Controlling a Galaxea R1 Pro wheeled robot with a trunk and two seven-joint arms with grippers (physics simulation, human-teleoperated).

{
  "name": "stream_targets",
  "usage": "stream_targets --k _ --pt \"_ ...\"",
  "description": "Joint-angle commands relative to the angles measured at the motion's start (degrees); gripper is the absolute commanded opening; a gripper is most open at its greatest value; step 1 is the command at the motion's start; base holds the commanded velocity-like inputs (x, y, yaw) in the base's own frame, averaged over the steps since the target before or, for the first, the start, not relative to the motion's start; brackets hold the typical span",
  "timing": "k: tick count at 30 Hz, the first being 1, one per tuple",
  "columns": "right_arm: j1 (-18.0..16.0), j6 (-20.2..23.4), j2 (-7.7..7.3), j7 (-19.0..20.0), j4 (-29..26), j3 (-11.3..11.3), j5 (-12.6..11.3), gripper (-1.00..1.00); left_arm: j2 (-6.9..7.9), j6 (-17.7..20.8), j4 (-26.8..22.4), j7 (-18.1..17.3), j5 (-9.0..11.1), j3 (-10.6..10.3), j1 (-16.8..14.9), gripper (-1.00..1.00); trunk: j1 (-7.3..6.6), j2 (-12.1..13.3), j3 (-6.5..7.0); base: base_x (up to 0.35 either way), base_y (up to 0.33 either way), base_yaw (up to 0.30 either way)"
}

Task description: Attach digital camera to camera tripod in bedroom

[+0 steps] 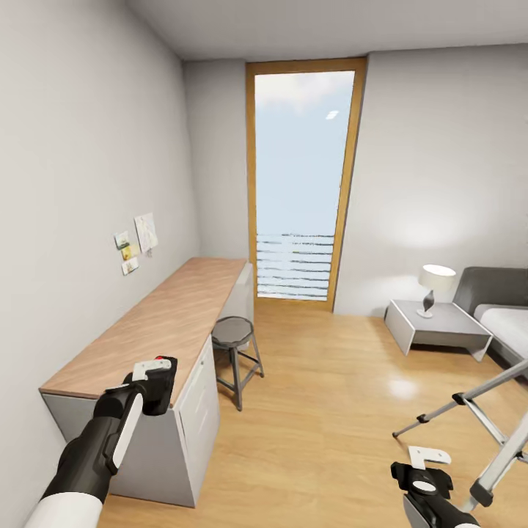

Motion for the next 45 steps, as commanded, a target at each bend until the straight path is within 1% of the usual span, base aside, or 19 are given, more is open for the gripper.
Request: stream_targets --k 1,10,14,30,39,45 --pt "-0.02 -0.31 0.01 -0.03 0.07 -0.12 -0.17 1.0 0.01 0.26 -0.04 0.21 0.09 -0.01 -0.01 -1.0 0.05 -0.04 -0.02 0.314 0.0 -0.016" --pt "-0.02 -0.17 0.02 0.1 0.79 -0.08 -0.13 1.0 0.01 0.2 -0.03 0.21 0.12 -0.02 -0.01 -1.0 0.05 -0.04 -0.02 0.318 0.0 -0.005" --pt "-0.02 -0.28 0.02 -0.04 1.05 -0.11 -0.11 1.0 -0.02 0.19 -0.03 0.21 0.06 -0.05 -0.01 -1.0 0.05 -0.04 -0.02 0.149 0.0 -0.057" --pt "-0.02 -0.39 0.01 -0.14 1.19 -0.12 -0.09 1.0 -0.07 0.24 -0.1 0.21 0.04 -0.06 -0.01 -1.0 0.05 -0.04 -0.02 0.012 0.003 -0.265" --pt "-0.02 -0.39 0.01 -0.14 1.22 -0.1 -0.08 1.0 -0.01 0.28 -0.01 0.21 0.18 -0.06 -0.01 -1.0 0.05 -0.04 -0.02 0.039 0.273 -0.27" --pt "-0.02 -0.39 0.02 -0.14 1.22 -0.11 -0.08 1.0 0.01 0.28 -0.02 0.21 0.13 -0.06 -0.01 -1.0 0.05 -0.04 -0.02 0.09 0.324 -0.104"
